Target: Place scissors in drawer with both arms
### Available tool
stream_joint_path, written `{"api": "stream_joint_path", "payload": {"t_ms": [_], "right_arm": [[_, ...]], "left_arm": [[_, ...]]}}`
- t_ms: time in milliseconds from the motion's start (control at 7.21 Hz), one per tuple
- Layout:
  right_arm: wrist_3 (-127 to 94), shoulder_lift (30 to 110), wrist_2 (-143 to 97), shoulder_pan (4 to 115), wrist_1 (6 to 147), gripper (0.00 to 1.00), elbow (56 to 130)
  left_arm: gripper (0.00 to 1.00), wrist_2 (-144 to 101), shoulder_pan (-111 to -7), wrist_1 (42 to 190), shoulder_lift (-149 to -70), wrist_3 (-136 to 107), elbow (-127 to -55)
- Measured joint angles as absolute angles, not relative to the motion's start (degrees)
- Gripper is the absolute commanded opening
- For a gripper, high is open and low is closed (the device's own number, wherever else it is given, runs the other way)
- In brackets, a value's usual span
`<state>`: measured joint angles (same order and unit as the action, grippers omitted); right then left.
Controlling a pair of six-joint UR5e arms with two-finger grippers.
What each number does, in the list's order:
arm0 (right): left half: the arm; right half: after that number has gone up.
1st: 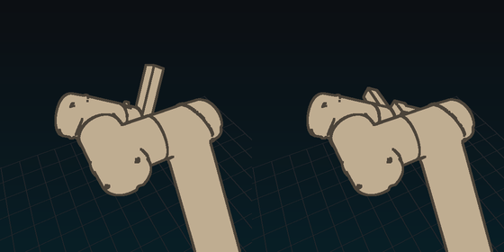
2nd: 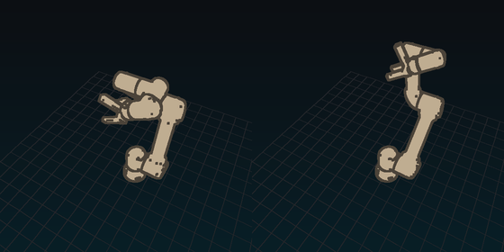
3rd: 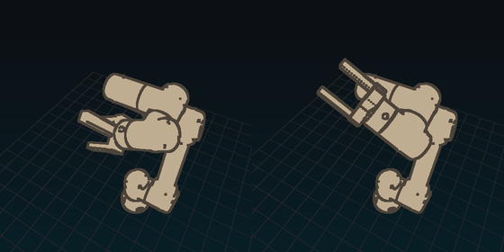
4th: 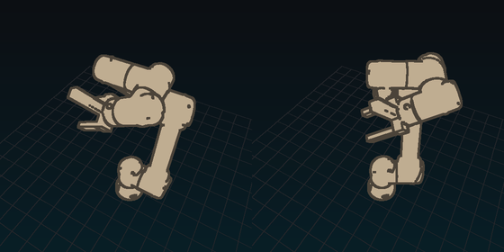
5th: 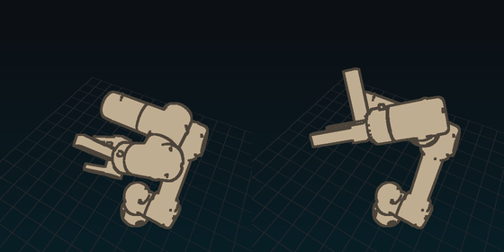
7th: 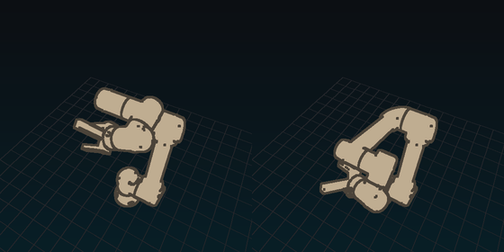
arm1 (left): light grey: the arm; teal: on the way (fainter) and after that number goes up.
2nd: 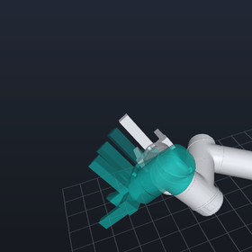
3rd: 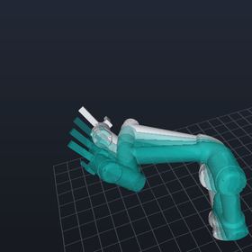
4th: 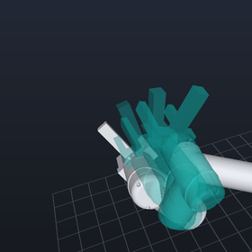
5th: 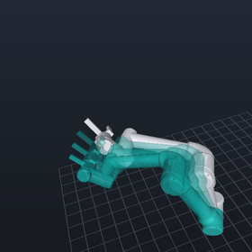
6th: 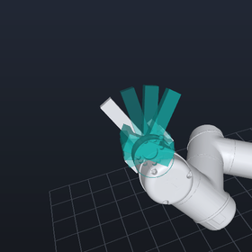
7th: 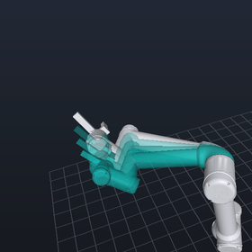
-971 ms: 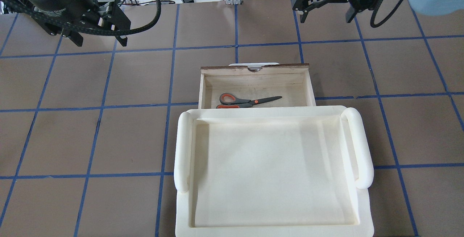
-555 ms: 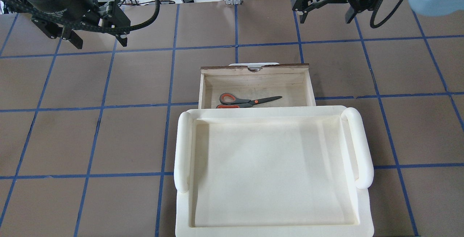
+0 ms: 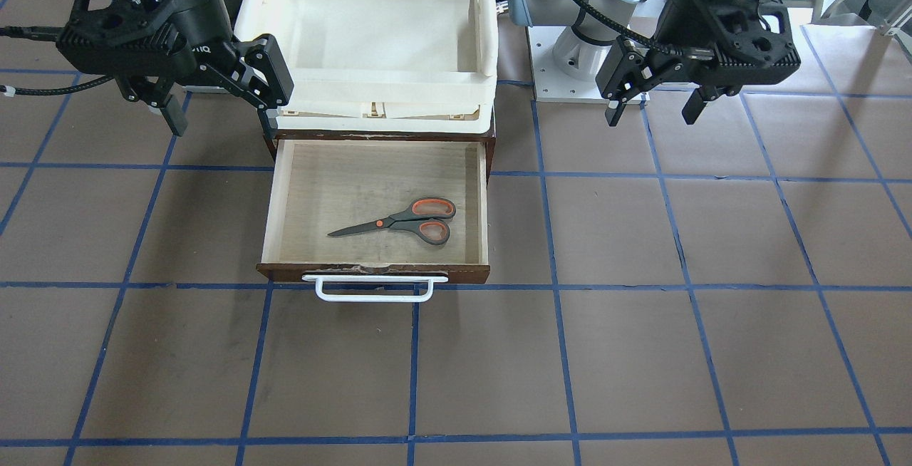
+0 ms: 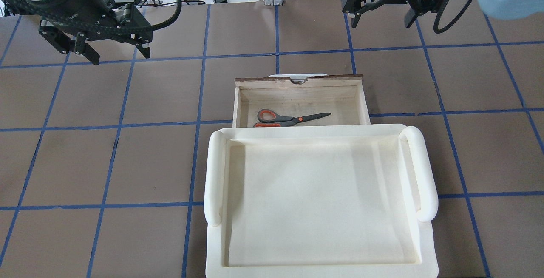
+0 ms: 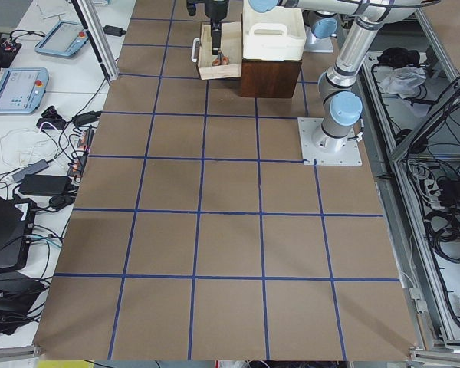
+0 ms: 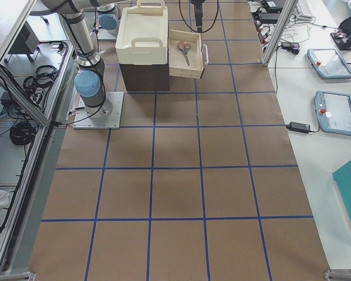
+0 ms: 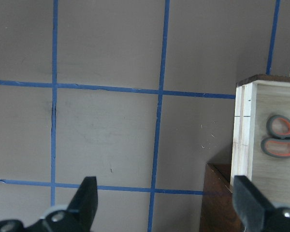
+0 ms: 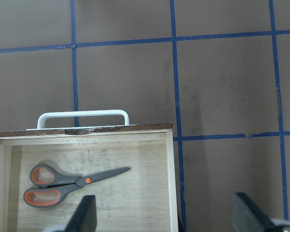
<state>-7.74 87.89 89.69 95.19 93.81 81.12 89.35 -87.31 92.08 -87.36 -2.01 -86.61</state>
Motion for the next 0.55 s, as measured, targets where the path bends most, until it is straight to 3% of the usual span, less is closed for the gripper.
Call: {"api": "stream_joint_path", "payload": {"t_ms": [555], "right_arm": [[-7.7,87.9,89.6,95.3,93.9,1.00,81.1]], "left_arm": [[1.00,89.5,-87.4,91.8,-87.1,-2.0,-87.5]]}}
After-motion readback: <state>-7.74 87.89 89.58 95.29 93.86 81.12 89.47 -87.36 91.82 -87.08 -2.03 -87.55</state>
